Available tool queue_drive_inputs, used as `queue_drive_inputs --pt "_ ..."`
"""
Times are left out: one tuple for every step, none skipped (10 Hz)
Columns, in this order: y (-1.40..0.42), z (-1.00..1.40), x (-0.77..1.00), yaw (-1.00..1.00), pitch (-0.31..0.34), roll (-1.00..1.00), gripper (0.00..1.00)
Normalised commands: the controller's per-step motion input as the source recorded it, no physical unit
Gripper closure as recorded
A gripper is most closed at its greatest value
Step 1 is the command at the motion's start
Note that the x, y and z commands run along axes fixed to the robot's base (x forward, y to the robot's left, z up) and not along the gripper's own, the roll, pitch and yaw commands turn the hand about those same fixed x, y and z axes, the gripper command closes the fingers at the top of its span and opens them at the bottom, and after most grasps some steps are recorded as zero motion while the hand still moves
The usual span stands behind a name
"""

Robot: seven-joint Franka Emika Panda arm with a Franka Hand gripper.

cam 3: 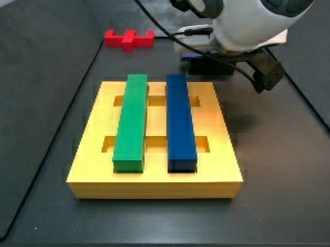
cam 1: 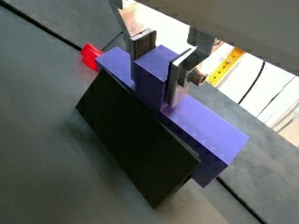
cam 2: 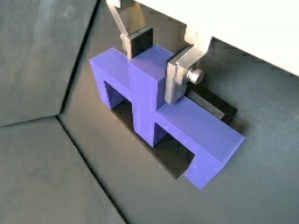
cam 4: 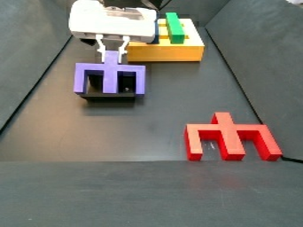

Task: Pick up the purple object. Move up. Place the purple object on the fixture. Regrasp the purple object. Move to above the board. Insert the purple object.
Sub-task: Regrasp the purple object.

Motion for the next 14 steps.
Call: queue_drive_inputs --pt "0.0 0.0 0.0 0.0 0.0 0.0 1.0" --pt "0.0 0.0 0.0 0.0 0.0 0.0 1.0" --pt "0.0 0.0 0.0 0.0 0.0 0.0 1.0" --pt "0.0 0.0 0.0 0.0 0.0 0.0 1.0" --pt "0.0 0.0 0.0 0.0 0.0 0.0 1.0" --pt "0.0 0.0 0.0 0.0 0.0 0.0 1.0" --pt "0.0 0.0 0.0 0.0 0.0 0.0 1.0" --pt "0.0 0.0 0.0 0.0 0.0 0.0 1.0" --pt "0.0 0.0 0.0 0.0 0.0 0.0 1.0" --pt "0.0 0.0 0.0 0.0 0.0 0.0 1.0" --pt "0.0 0.0 0.0 0.0 0.0 0.0 1.0" --pt "0.0 0.0 0.0 0.0 0.0 0.0 1.0" --pt "0.0 0.0 0.0 0.0 0.0 0.0 1.0" --pt "0.0 0.0 0.0 0.0 0.0 0.0 1.0"
